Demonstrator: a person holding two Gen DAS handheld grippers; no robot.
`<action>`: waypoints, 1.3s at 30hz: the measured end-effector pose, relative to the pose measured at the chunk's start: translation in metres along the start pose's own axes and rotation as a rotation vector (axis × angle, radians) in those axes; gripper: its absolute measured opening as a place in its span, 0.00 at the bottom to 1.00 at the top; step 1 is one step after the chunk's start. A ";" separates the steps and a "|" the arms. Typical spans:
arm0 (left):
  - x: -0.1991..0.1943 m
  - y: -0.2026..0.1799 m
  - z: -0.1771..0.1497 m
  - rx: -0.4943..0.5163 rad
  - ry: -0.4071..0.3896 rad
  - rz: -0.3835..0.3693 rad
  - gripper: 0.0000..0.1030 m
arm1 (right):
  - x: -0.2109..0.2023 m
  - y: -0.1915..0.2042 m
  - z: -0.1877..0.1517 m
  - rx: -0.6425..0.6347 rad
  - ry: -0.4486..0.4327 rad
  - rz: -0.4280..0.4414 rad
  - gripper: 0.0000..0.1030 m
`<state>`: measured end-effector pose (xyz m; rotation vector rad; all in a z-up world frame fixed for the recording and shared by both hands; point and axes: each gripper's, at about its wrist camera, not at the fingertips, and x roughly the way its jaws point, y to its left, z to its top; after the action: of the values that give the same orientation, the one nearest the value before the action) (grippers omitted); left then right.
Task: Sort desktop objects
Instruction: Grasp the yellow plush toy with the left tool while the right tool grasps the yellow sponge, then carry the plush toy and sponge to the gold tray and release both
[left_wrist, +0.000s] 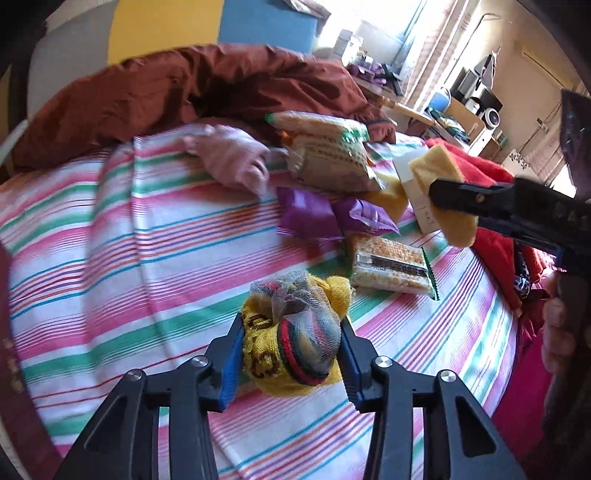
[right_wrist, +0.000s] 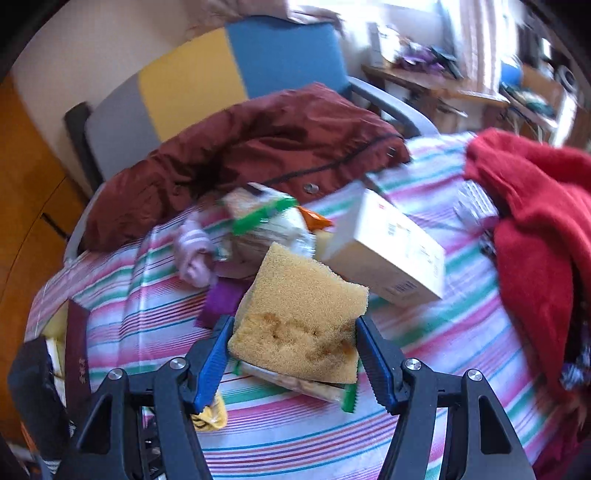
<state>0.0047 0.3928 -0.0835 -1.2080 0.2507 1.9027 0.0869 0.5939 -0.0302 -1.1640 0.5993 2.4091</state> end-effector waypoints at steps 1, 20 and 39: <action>-0.007 0.003 -0.001 -0.001 -0.012 0.007 0.44 | -0.001 0.005 -0.001 -0.023 -0.003 0.003 0.65; -0.187 0.148 -0.043 -0.204 -0.274 0.253 0.45 | -0.026 0.131 -0.024 -0.303 0.007 0.204 0.65; -0.233 0.274 -0.112 -0.445 -0.289 0.459 0.80 | -0.015 0.390 -0.045 -0.430 0.057 0.529 0.91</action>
<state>-0.0848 0.0319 -0.0208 -1.2025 -0.0666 2.6042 -0.0790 0.2441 0.0364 -1.3809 0.4597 3.0755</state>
